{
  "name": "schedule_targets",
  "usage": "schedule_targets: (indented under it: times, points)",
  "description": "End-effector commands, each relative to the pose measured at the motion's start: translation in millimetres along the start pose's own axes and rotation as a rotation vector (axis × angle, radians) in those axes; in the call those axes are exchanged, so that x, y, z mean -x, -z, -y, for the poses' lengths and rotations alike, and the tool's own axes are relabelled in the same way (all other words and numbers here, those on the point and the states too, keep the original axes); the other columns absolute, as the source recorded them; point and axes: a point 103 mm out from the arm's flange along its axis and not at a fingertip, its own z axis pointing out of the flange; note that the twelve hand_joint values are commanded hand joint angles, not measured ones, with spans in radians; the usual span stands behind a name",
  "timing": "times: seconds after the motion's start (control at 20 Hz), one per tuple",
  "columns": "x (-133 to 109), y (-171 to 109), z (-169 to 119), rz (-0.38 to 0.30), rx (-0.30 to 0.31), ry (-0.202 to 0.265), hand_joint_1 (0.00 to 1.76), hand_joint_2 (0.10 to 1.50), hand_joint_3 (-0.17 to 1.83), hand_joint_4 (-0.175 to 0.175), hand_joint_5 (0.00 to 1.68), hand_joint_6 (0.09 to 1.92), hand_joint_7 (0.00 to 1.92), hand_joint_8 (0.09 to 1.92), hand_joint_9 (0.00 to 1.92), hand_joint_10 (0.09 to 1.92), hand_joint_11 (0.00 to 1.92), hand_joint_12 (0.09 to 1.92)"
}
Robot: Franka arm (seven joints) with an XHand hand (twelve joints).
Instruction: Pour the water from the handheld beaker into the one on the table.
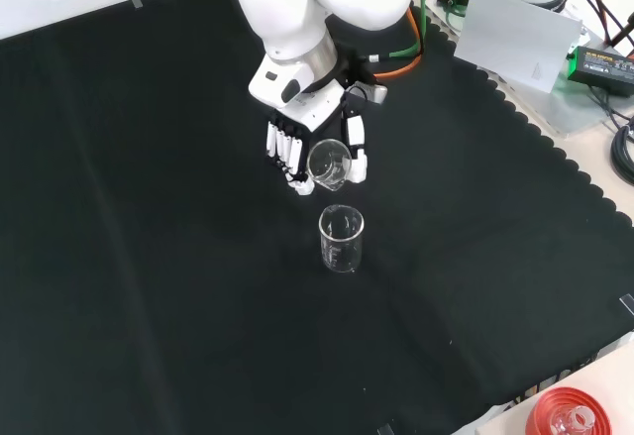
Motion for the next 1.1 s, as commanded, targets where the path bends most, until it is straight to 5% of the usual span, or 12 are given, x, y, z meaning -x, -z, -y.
schedule_targets:
  times: [0.05, 1.1]
  points:
    - [-11, 1, -3, 0.078, -0.024, -0.008, 1.09, 1.01, 0.03, 0.175, 1.20, 0.67, 1.40, 0.17, 1.30, 0.23, 0.90, 1.06]
    - [-23, 1, -10, 0.237, -0.078, -0.045, 1.09, 1.00, 0.04, 0.175, 1.20, 0.66, 1.42, 0.17, 1.31, 0.22, 0.92, 1.04]
